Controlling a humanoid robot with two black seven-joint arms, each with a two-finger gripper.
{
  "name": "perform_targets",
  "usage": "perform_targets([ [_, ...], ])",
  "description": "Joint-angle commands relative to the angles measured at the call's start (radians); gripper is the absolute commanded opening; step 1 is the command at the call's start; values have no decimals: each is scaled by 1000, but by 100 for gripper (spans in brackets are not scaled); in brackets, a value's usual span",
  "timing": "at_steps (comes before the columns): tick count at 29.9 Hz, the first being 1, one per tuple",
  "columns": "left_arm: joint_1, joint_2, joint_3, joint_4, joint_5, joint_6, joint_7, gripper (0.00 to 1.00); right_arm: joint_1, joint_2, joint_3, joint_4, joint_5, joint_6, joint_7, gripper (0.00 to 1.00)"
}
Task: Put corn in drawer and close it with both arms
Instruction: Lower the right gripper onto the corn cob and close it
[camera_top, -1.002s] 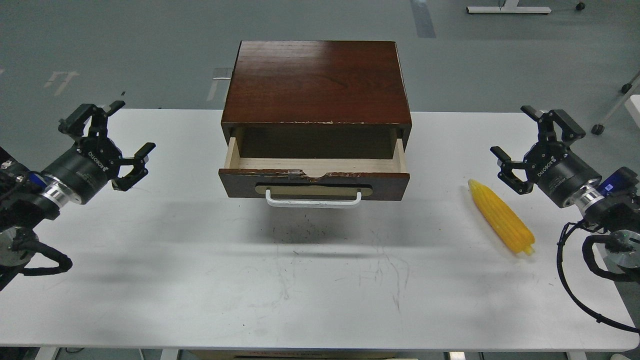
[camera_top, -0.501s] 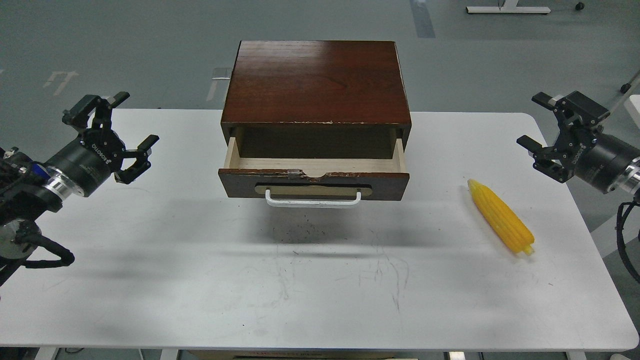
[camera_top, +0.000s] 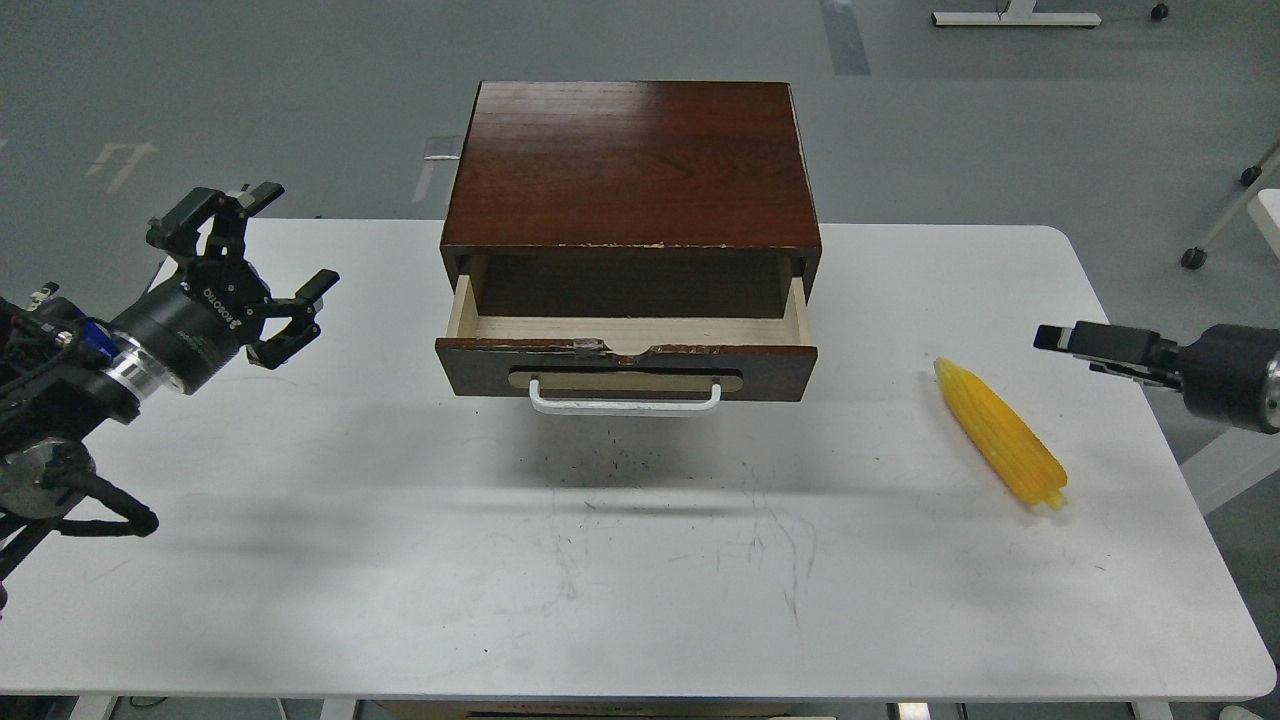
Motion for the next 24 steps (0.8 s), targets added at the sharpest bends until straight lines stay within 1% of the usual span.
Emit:
perform_targets([
  [1,0,-1,0,-1,0,0,0,100,9,19,-44,-20,-24,-31,0,100],
  [2,0,-3,1,-1,0,0,0,100,13,48,-72,-48,-52,-52,0,100],
  [5,0,-3,1,-1,0,0,0,100,13,77,-89,-68,-56,-71,0,100],
  [9,0,-3,1,-1,2,0,0,100,13,102,-95,-74,-57,-69,0,100],
  [11,0,-3,1,-1,10,0,0,100,16,143,-124,-118,-59,-71,0,100],
  [14,0,-3,1,-1,10,0,0,100,16,143,-124,-119,-59,-71,0,100],
  [15,0,-1,1,-1,10,0,0,100,33,171,-162,-146,-59,-80,0,100],
  [17,0,-1,1,-1,10,0,0,100,33,182,-173,-155,-59,-86,0,100],
  [20,0,-1,1,-1,10,0,0,100,32,215,-179,-181,-59,-94,0,97],
  [23,0,-1,0,-1,10,0,0,100,32,219,-179,-181,-59,-94,0,96],
  [24,2,-1,1,-1,10,0,0,100,33,220,-202,-189,-59,-94,0,93],
])
